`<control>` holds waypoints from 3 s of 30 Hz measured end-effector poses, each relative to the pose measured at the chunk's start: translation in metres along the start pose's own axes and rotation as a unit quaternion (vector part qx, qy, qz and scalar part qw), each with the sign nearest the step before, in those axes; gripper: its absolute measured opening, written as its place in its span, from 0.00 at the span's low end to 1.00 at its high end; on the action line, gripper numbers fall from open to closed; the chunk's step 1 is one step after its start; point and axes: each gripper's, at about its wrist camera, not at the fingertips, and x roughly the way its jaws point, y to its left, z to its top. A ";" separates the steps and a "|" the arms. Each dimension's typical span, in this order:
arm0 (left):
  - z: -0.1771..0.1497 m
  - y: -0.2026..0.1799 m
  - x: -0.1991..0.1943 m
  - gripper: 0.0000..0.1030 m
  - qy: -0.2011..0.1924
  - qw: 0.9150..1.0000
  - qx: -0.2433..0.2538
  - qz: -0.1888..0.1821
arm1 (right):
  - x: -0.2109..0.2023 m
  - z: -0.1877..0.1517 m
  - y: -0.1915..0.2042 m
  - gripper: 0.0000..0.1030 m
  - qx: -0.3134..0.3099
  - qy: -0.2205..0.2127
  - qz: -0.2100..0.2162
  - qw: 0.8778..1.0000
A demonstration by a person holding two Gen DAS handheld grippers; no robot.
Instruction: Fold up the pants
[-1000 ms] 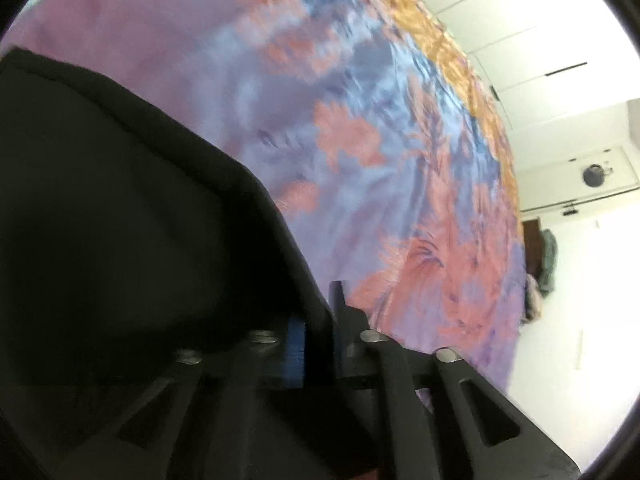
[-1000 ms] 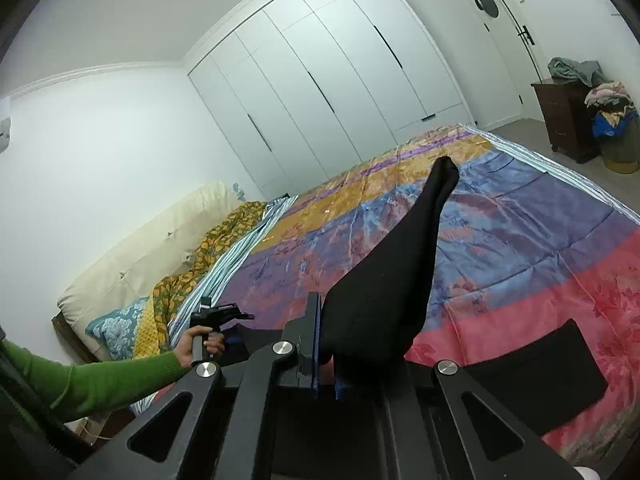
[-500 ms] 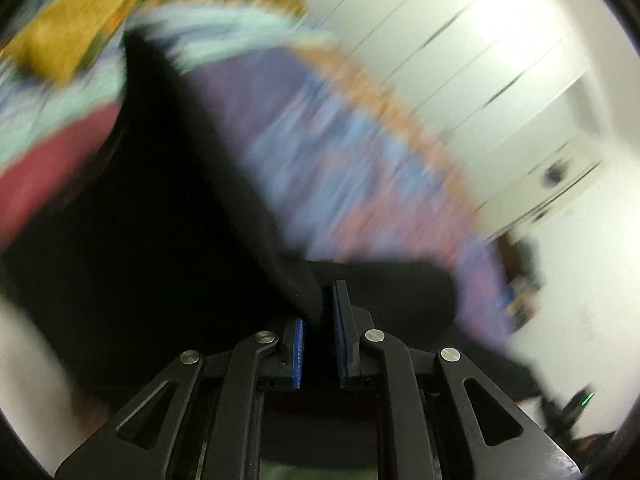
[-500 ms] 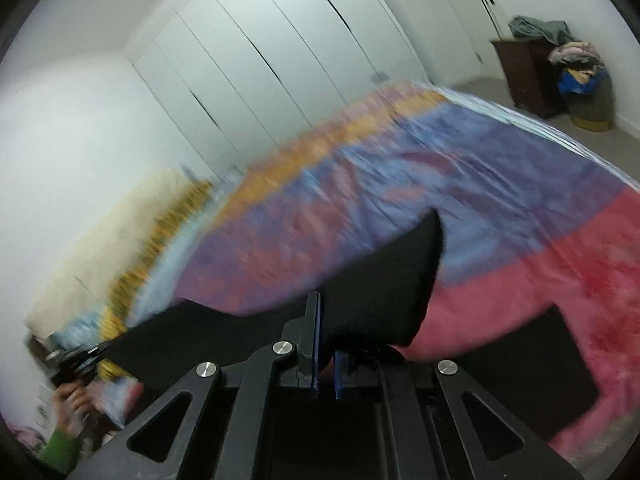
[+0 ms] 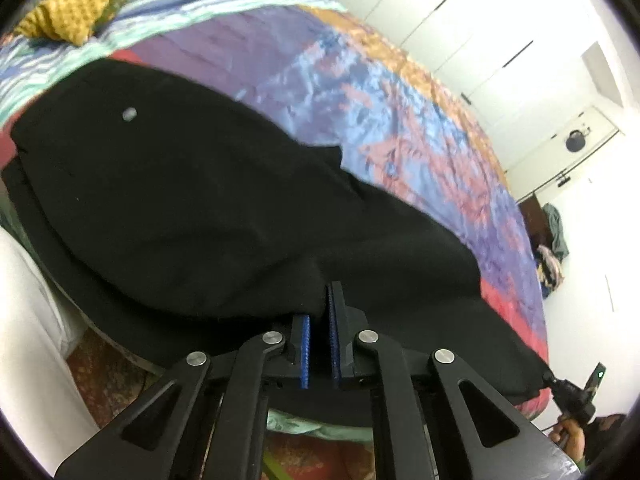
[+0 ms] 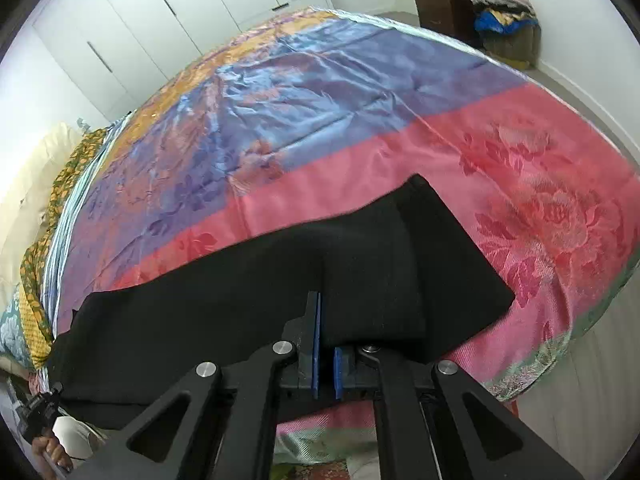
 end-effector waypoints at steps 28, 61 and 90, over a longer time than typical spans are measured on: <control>-0.046 0.000 0.030 0.05 0.099 0.990 0.061 0.074 | -0.016 0.037 -0.031 0.08 -0.028 -0.076 0.046 0.996; -0.014 -0.033 -0.046 0.68 0.023 0.987 0.114 0.108 | -0.058 0.013 -0.026 0.87 -0.006 -0.132 -0.179 0.975; 0.110 -0.006 0.164 0.57 0.151 0.987 0.047 -0.015 | 0.088 -0.038 0.088 1.00 -0.130 0.086 -0.017 0.988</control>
